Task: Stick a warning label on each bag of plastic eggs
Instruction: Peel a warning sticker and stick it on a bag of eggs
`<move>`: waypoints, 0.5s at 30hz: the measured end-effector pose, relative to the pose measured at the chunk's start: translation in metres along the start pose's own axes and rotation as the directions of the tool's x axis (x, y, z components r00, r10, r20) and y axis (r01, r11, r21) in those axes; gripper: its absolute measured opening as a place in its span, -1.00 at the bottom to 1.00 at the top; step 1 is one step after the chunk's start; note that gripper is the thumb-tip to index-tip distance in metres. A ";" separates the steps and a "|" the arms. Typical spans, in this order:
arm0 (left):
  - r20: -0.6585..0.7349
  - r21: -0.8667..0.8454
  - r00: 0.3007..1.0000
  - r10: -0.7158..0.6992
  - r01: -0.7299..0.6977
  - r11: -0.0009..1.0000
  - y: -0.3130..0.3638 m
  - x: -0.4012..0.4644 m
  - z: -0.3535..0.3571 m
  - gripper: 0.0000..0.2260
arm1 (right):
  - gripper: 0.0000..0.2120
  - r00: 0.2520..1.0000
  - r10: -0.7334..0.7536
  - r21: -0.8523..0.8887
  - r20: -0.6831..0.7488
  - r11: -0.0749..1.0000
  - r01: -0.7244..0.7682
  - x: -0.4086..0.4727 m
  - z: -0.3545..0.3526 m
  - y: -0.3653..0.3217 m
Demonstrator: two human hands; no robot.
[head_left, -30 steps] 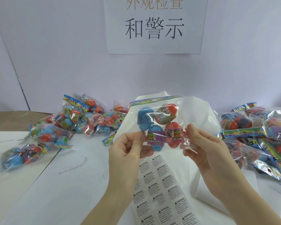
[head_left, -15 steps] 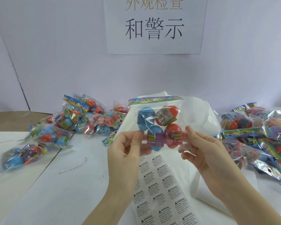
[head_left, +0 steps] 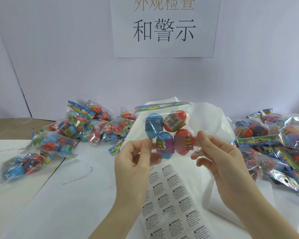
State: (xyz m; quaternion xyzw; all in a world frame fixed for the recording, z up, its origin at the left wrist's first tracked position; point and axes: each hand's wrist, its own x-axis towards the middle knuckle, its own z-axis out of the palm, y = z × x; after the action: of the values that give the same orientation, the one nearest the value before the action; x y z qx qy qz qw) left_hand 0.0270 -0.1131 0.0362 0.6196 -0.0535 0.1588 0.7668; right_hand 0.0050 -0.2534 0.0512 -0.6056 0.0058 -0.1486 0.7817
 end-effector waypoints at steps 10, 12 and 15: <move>0.075 -0.016 0.997 -0.024 0.025 1.000 0.000 -0.002 0.002 -0.89 | -0.90 0.969 -0.189 -0.029 -0.158 0.982 0.187 0.000 0.000 0.002; 0.066 0.013 0.998 -0.019 0.018 1.000 0.000 -0.003 0.002 -0.85 | -0.88 0.950 -0.238 -0.057 -0.202 0.971 0.231 0.000 0.000 0.003; 0.037 0.096 0.998 0.042 -0.045 0.994 0.000 -0.005 0.002 -0.68 | -0.91 0.912 -0.315 -0.089 -0.263 0.949 0.302 0.000 0.000 0.004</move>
State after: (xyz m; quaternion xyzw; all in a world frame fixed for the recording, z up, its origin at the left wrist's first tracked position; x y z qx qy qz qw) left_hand 0.0222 -0.1158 0.0346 0.6576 -0.0728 0.1669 0.7310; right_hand 0.0057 -0.2524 0.0477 -0.5906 0.0220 -0.3523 0.7257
